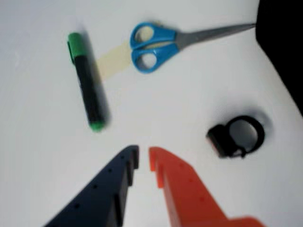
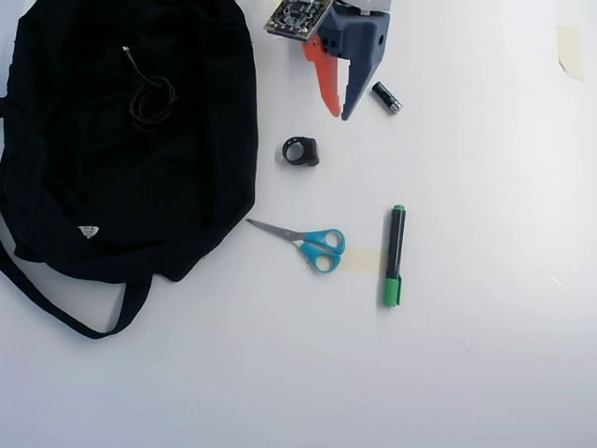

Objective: Put the cable into the black bag

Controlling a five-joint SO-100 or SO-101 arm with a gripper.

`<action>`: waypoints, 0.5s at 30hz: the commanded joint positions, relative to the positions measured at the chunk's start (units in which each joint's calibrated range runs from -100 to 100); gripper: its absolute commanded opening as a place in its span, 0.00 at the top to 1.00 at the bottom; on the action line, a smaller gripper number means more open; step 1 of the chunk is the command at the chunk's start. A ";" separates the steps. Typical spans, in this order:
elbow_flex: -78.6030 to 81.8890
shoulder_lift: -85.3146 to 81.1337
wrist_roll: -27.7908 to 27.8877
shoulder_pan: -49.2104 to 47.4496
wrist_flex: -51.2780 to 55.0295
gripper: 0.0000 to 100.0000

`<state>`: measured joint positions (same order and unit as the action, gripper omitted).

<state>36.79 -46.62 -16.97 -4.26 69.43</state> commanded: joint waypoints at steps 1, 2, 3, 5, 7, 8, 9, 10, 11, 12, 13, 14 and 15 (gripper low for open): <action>7.50 -9.48 2.24 -1.57 4.73 0.98; 10.38 -11.97 2.76 -2.25 4.90 0.98; 13.52 -14.54 3.39 -2.77 4.65 0.98; 19.72 -20.44 5.17 -3.37 4.39 0.98; 22.78 -24.01 6.22 -3.37 4.39 0.98; 25.20 -27.08 7.01 -3.37 4.39 0.98; 27.54 -30.06 7.80 -3.37 4.39 0.98; 29.96 -33.22 8.58 -3.37 4.39 0.98; 33.83 -38.61 9.84 -3.37 4.56 0.98; 35.98 -41.60 10.36 -3.37 4.65 0.98; 38.32 -44.50 10.78 -3.37 4.65 0.98; 40.57 -47.16 10.99 -3.37 4.65 0.98; 43.35 -50.06 11.31 -3.37 4.65 0.98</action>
<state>73.11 -86.14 -7.06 -7.71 73.64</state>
